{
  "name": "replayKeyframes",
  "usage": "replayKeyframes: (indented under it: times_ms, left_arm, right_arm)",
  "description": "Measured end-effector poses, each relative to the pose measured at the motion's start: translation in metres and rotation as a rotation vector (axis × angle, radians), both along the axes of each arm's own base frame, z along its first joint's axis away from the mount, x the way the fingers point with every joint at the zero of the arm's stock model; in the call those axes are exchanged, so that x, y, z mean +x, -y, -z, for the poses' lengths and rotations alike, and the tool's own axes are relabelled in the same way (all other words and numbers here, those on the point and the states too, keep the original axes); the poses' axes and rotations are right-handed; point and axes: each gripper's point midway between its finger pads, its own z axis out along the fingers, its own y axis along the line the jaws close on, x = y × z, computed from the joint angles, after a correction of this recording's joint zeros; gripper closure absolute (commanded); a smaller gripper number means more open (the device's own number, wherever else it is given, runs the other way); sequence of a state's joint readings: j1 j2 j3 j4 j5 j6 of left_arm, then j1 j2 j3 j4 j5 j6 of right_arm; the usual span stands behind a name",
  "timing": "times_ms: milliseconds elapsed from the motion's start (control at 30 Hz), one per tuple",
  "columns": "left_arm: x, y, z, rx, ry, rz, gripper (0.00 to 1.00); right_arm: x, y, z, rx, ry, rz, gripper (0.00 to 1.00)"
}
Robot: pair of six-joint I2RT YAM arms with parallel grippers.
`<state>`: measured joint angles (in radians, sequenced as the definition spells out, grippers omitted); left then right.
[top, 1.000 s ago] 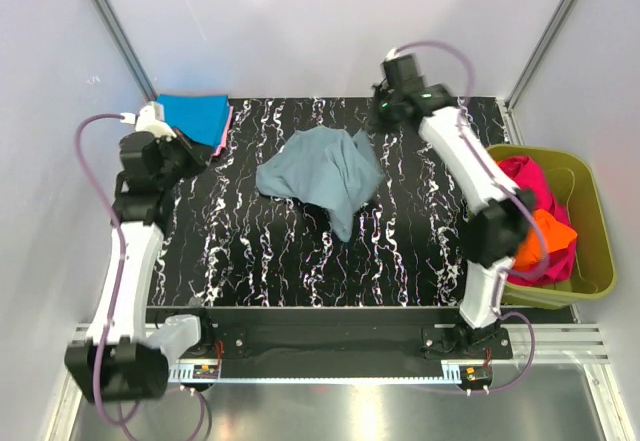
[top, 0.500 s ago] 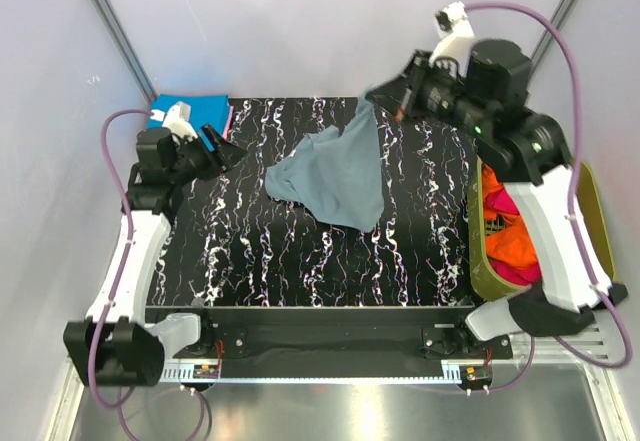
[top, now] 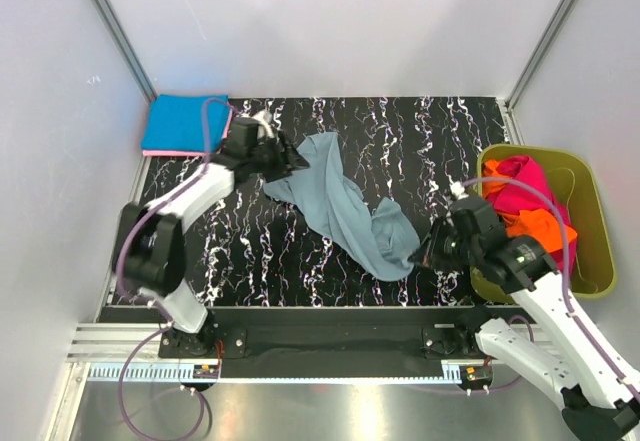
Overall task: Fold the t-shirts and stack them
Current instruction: Flatten the tshirt out
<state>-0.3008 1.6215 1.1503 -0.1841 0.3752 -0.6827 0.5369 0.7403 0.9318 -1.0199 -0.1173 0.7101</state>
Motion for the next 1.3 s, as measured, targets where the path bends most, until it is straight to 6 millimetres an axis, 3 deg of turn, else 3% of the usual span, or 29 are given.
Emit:
replayKeyframes:
  times_ms: [67,167,367,467,567,700,733,767,833,967,1100,1200,1300]
  left_arm:
    - [0.019,0.020,0.017,0.042,-0.017,-0.005,0.29]
    - [0.049,0.047,0.038,0.106,-0.019,-0.038,0.23]
    - [0.095,0.083,0.048,0.167,0.046,-0.096,0.24]
    - [0.110,0.089,0.056,0.158,0.050,-0.114,0.29]
    - [0.113,0.085,0.076,0.172,0.016,-0.123,0.34]
    - [0.113,0.079,0.097,0.199,-0.013,-0.116,0.63]
    - [0.114,0.079,0.099,0.204,-0.013,-0.109,0.85]
    - [0.115,0.079,0.099,0.207,-0.009,-0.102,0.94]
    - [0.123,0.081,0.090,0.209,0.022,-0.084,1.00]
    - [0.138,0.085,0.050,0.209,0.120,-0.053,1.00]
    - [0.144,0.067,-0.017,0.217,0.247,-0.045,1.00]
    - [0.140,0.033,-0.098,0.198,0.379,-0.084,1.00]
    - [0.128,-0.017,-0.198,0.161,0.549,-0.170,1.00]
  right_arm:
    - [-0.009,0.004,0.018,-0.024,-0.067,0.015,1.00]
    - [-0.013,0.005,0.019,-0.007,-0.076,0.031,1.00]
    - [-0.018,0.007,0.020,0.030,-0.071,0.064,1.00]
    - [-0.022,0.009,0.022,0.053,-0.073,0.090,1.00]
    - [-0.026,0.012,0.019,0.080,-0.062,0.120,1.00]
    - [-0.027,0.018,0.015,0.086,-0.045,0.155,1.00]
    - [-0.026,0.019,0.015,0.080,-0.042,0.163,1.00]
    - [-0.025,0.020,0.014,0.075,-0.039,0.169,1.00]
    - [-0.023,0.021,0.012,0.064,-0.038,0.176,1.00]
    - [-0.010,0.026,0.004,0.025,-0.015,0.215,1.00]
    - [0.008,0.039,-0.007,-0.030,0.048,0.299,1.00]
    - [0.030,0.050,-0.028,-0.095,0.120,0.364,1.00]
    - [0.069,0.050,-0.070,-0.171,0.222,0.383,1.00]
